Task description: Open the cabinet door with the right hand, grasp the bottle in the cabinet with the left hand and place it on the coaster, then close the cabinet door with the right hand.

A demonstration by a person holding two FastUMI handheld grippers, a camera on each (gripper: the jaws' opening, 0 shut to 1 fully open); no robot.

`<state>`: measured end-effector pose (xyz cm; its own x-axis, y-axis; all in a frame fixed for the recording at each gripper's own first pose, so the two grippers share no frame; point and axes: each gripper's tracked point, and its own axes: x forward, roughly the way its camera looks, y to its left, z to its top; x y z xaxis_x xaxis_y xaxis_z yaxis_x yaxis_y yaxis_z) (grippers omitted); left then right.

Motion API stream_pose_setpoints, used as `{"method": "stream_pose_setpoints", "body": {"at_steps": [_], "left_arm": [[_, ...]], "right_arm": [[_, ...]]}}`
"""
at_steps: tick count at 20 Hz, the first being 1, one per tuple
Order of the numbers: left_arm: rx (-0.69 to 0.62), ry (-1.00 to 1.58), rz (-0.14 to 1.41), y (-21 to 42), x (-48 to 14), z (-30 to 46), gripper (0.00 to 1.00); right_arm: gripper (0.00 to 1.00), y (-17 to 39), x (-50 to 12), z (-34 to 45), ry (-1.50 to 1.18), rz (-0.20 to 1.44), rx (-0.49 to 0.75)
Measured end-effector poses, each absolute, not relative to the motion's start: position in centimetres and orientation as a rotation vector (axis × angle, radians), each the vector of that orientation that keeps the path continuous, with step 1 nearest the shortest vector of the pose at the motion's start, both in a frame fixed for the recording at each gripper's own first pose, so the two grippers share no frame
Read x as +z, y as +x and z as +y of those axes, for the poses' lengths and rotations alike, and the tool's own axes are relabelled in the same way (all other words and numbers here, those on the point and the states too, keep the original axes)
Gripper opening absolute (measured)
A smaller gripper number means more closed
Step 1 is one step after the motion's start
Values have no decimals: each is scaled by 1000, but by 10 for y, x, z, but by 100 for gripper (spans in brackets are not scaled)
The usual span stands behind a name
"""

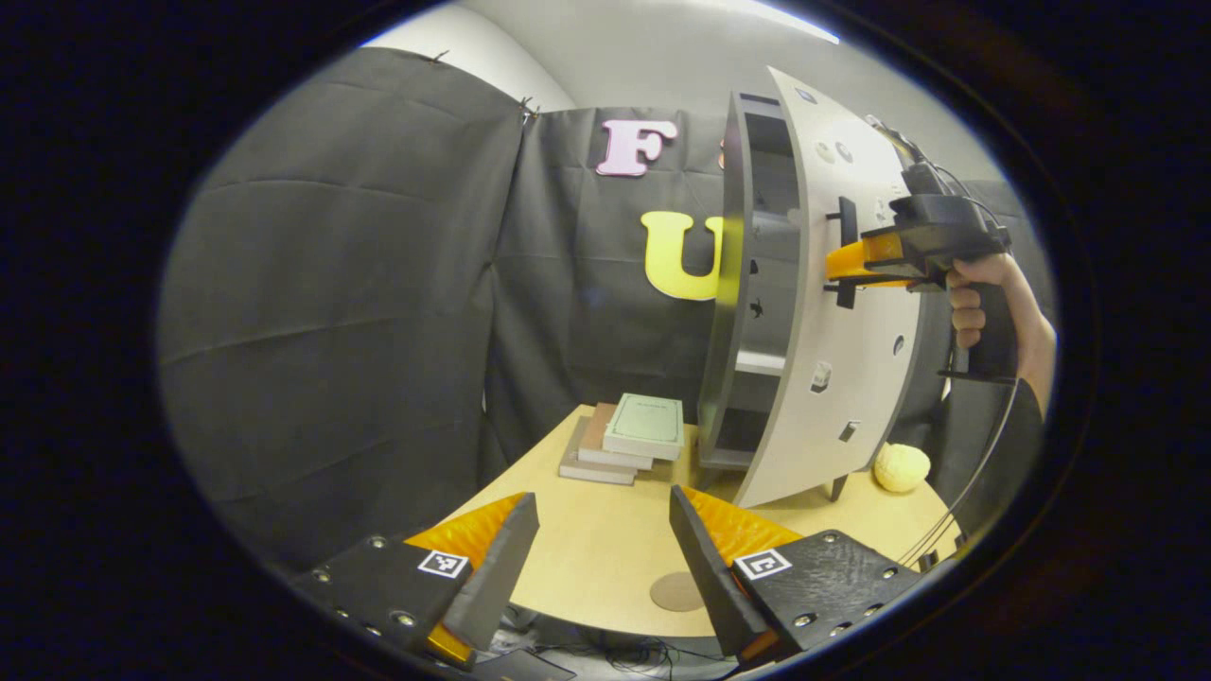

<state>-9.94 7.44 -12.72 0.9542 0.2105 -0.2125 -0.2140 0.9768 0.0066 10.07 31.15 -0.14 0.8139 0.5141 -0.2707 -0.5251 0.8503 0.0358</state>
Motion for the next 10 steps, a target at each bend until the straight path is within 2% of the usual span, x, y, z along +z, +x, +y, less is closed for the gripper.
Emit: {"method": "stream_pose_setpoints", "body": {"at_steps": [10], "left_arm": [[193,-9,239,-92,-131,57,84]], "right_arm": [[21,92,-1,300,-10,275,598]]}}
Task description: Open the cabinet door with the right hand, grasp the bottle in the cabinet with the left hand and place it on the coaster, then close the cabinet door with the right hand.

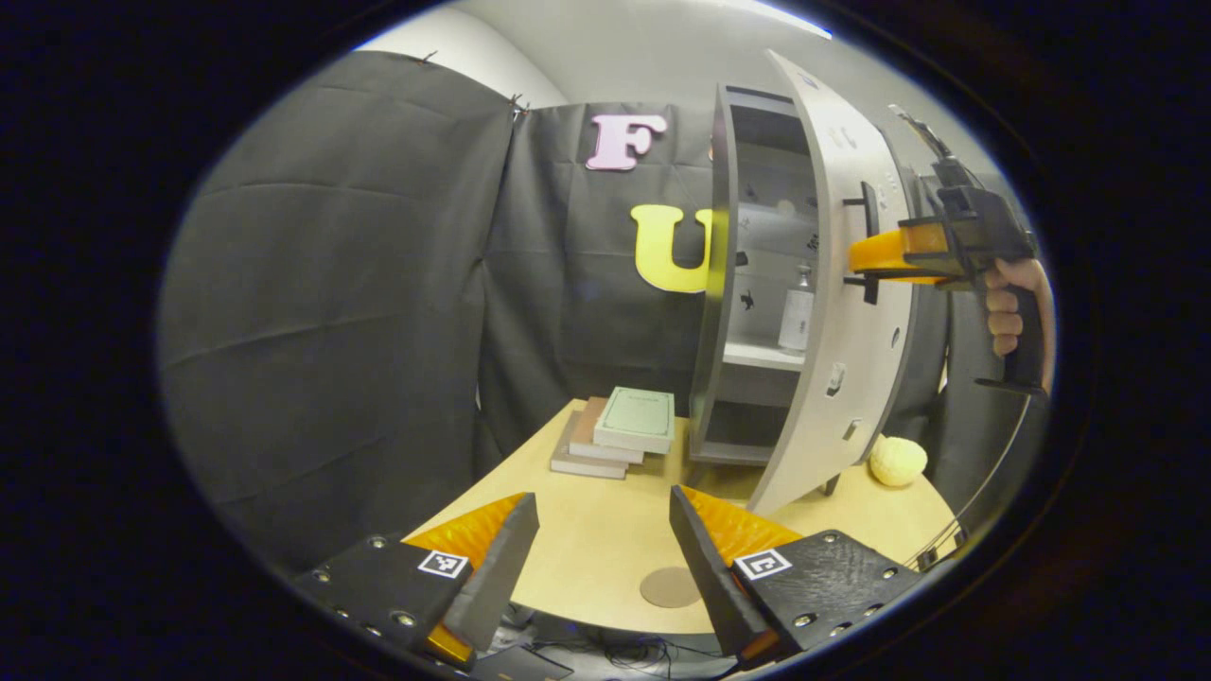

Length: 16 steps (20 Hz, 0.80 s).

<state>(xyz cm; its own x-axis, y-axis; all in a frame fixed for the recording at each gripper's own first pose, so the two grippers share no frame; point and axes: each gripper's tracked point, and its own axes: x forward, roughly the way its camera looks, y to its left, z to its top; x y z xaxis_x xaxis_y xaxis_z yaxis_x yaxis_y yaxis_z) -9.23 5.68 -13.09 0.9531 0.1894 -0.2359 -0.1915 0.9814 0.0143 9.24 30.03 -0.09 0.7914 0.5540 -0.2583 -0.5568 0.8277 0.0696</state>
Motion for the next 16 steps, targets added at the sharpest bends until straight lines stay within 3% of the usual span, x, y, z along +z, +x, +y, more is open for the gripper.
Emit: {"method": "stream_pose_setpoints", "body": {"at_steps": [6,16], "left_arm": [[115,-38,248,-70,-132,35,84],[-43,-12,271,-42,-138,-17,84]], "right_arm": [[21,87,0,288,-5,274,573],[21,78,2,257,-2,272,404]]}}
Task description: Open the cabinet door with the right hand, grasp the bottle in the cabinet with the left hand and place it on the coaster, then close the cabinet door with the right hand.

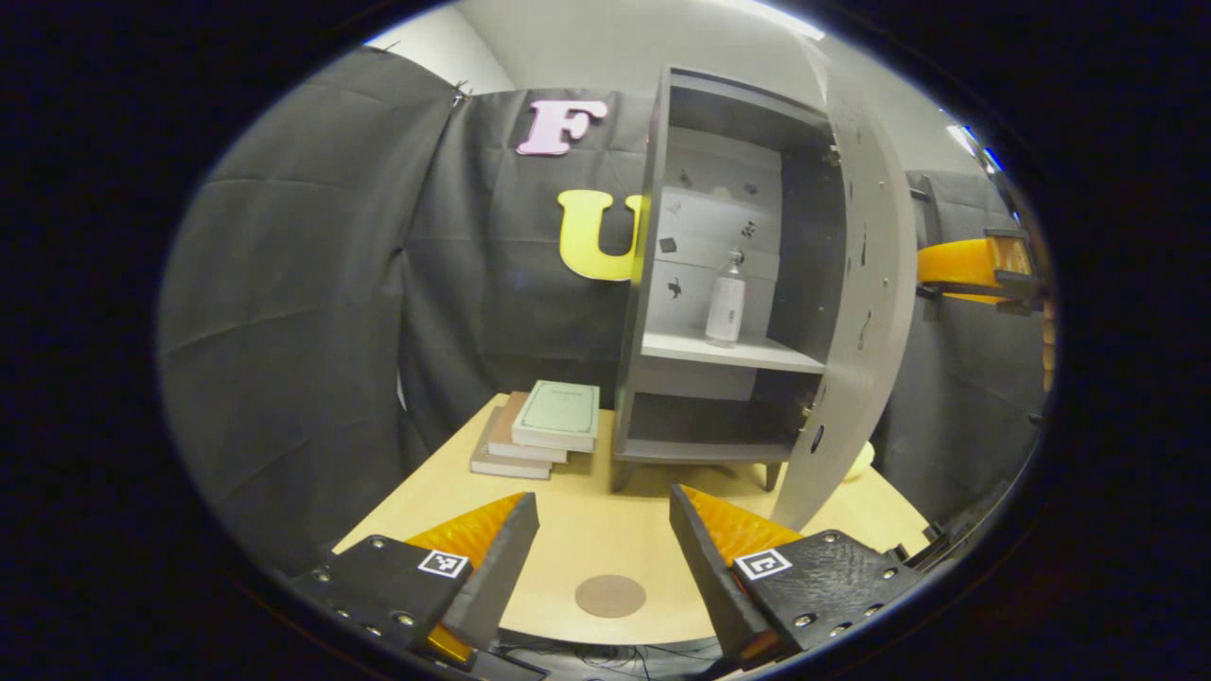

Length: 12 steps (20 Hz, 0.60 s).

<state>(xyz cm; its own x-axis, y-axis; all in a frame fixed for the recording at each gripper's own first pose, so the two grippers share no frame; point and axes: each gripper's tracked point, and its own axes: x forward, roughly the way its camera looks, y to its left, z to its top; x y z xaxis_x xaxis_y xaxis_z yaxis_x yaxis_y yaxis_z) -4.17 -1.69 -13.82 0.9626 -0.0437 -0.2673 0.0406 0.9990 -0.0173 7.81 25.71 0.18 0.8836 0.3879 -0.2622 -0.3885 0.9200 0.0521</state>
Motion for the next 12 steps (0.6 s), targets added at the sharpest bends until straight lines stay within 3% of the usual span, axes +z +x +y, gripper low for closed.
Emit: {"method": "stream_pose_setpoints", "body": {"at_steps": [12], "left_arm": [[-203,-15,338,-30,-164,-93,84]], "right_arm": [[17,80,5,212,73,259,135]]}}
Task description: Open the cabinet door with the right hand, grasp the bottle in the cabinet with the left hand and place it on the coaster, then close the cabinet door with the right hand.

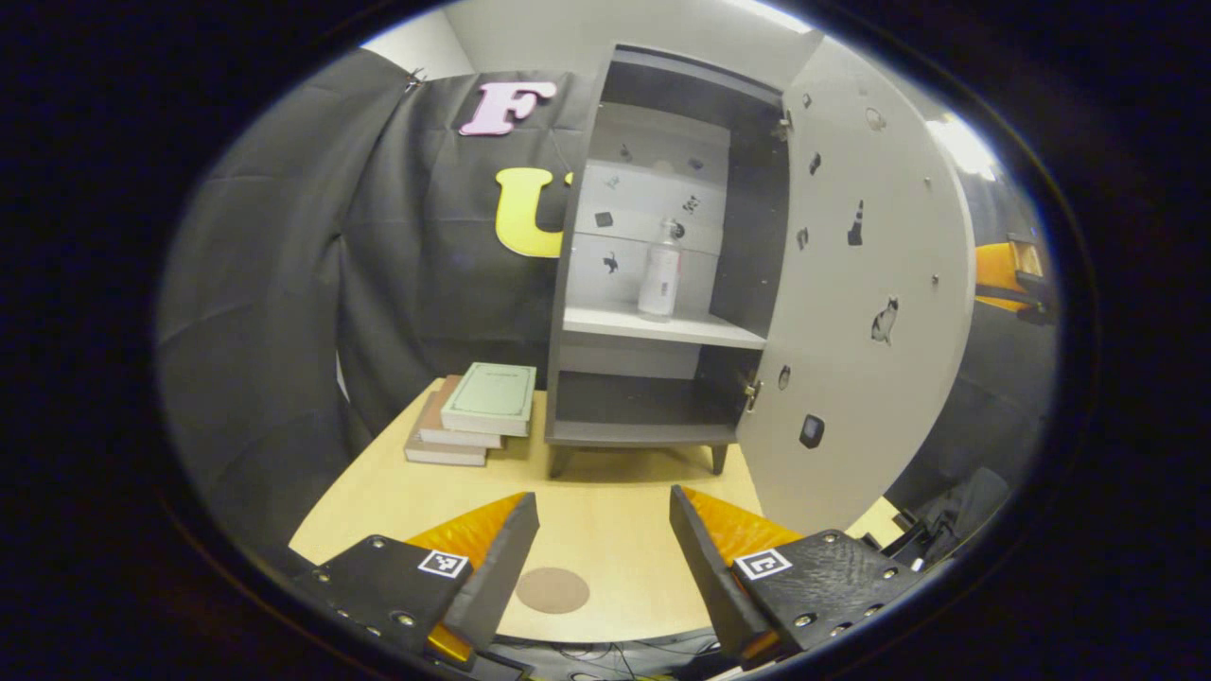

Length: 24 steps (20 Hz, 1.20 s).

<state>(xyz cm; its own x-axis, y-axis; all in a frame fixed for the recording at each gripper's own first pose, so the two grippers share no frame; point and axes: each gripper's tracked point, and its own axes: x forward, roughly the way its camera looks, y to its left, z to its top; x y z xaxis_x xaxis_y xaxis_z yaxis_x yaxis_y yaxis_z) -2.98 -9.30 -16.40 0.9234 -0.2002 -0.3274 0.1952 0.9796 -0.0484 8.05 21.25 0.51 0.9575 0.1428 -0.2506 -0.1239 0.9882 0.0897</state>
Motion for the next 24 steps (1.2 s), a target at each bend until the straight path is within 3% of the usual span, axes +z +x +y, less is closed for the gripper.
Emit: {"method": "stream_pose_setpoints", "body": {"at_steps": [2,4,5,6,7,8,17,18,19,24], "left_arm": [[-228,-2,337,-27,-163,-105,84],[-248,9,340,-24,-165,-115,84],[-254,10,340,-22,-165,-118,84],[-260,9,344,-21,-166,-123,86],[-269,7,348,-21,-167,-126,86],[-276,8,352,-20,-168,-130,86],[-322,30,326,-4,-154,-146,87],[-320,40,319,1,-152,-144,87],[-320,45,311,7,-147,-143,87],[-332,34,247,40,-109,-137,84]], "right_arm": [[17,86,6,197,69,247,84],[9,90,10,180,46,226,40],[0,91,8,181,45,236,56],[9,91,8,184,51,231,68],[0,91,8,188,43,226,87],[9,93,9,186,38,220,106],[8,82,11,195,171,200,103],[12,84,12,186,159,198,84],[8,83,12,182,139,205,71],[9,78,9,152,127,208,-60]]}}
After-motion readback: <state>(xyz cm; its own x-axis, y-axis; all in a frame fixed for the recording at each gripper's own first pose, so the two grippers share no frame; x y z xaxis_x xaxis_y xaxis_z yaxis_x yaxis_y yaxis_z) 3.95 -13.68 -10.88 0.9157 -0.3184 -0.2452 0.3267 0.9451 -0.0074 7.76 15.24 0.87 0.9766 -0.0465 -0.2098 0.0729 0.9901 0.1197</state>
